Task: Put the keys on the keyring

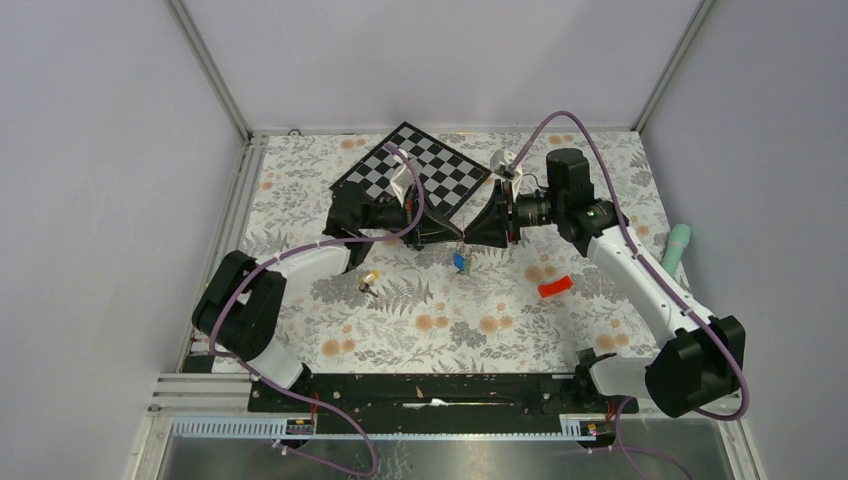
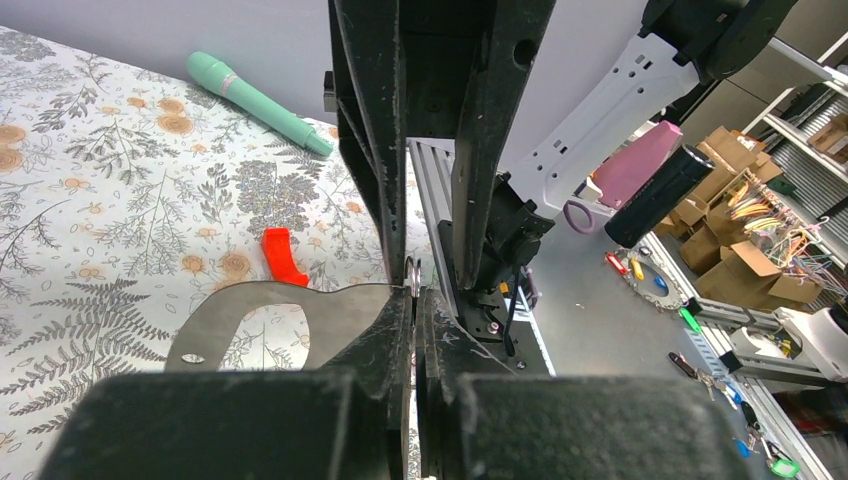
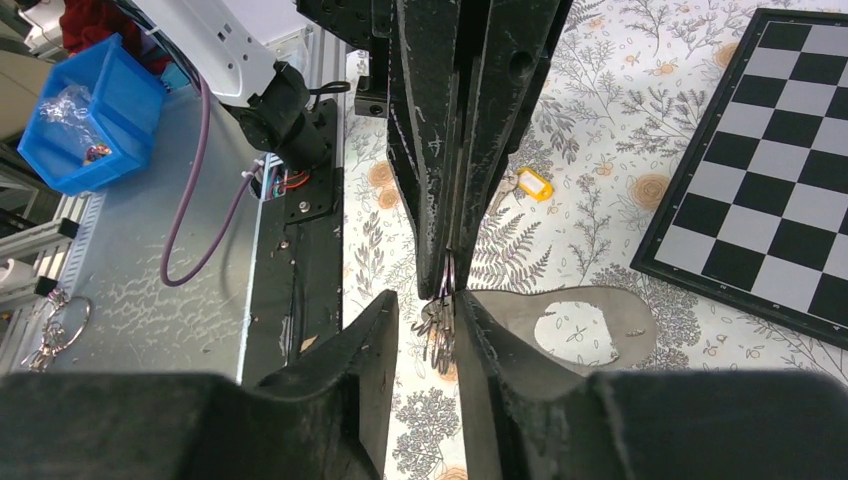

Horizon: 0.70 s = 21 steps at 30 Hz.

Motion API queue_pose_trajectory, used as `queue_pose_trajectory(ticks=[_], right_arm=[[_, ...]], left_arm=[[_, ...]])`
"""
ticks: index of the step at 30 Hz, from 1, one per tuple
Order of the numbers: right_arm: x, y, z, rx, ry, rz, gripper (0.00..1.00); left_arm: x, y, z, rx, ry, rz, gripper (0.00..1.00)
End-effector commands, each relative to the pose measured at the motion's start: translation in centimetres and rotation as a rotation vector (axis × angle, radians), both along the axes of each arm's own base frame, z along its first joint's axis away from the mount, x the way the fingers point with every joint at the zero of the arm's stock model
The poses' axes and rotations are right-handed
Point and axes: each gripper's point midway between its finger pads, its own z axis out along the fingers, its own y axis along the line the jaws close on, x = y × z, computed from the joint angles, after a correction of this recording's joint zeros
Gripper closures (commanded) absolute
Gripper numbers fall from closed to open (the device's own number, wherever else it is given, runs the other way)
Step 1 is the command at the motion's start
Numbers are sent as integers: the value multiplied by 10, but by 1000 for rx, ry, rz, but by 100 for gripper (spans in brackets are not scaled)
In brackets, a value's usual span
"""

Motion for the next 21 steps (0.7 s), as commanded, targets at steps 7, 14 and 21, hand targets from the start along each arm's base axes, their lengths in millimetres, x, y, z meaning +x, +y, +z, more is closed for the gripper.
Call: queue_pose_trajectory(ticks=[7, 14, 21], right_arm=[[0, 9, 16, 31, -50, 41, 89], [1, 8, 16, 20, -65, 38, 100], [-7, 3, -15, -173, -143, 24, 100]], left_arm=[[-3, 0, 17, -44, -73, 15, 100], [-5, 1, 15, -40, -79, 8, 100], [-3, 1, 7, 51, -198, -26, 58]])
